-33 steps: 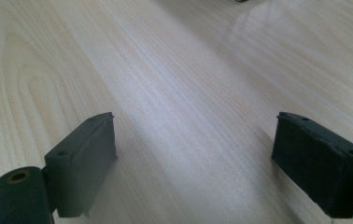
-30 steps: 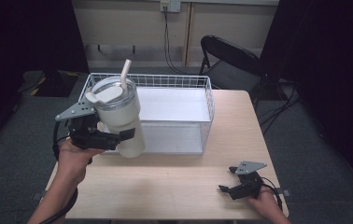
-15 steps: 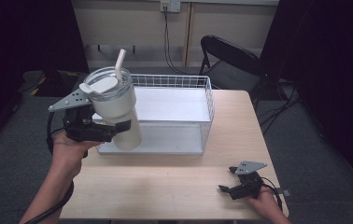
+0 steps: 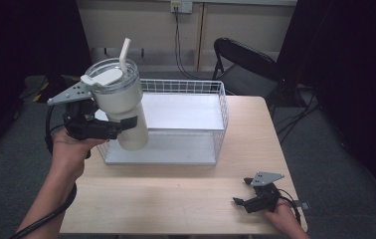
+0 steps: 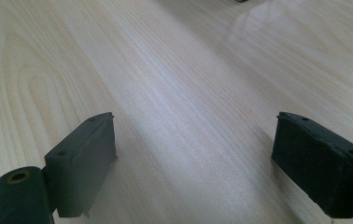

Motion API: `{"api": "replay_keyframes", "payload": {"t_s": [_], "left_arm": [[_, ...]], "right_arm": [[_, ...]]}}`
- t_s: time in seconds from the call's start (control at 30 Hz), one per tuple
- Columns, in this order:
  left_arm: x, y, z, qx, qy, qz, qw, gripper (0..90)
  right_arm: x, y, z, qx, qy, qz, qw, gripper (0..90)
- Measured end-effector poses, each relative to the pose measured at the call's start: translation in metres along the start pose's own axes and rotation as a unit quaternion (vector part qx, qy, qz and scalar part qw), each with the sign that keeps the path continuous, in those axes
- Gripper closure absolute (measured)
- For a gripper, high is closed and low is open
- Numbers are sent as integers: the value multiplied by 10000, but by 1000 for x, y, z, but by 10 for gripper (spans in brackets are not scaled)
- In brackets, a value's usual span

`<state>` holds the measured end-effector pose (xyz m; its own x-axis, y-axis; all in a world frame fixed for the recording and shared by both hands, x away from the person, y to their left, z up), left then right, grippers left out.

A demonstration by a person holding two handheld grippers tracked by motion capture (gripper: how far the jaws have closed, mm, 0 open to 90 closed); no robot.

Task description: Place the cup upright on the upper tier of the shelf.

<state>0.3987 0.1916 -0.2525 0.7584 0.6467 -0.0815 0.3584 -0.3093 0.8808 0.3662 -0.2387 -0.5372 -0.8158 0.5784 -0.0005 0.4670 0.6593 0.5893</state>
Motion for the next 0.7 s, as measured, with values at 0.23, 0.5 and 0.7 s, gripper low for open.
{"api": "replay_keyframes", "payload": {"t_s": [0.23,0.5,0.7], "left_arm": [[5,4,0,-12,51,-25,10000,98],[8,13,2,0,124,-20,9999,98],[12,16,7,2,129,-62,9999,98]], "right_arm": [[0,0,0,0,0,2,10000,130],[0,0,0,-1,1,2,10000,130],[0,0,0,1,1,4,10000,130]]}}
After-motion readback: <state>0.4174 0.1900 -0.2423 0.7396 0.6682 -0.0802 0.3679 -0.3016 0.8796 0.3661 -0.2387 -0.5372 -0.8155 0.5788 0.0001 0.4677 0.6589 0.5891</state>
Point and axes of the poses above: each handheld gripper's, and its own axes: z roughly forward along the jaws, y roughly out of its top, x roughly to its left, the point moved 5 cm from there along z, roughly forward along the jaws, and after that the axes turned 11 degrees about x, right-handed, at the moved point
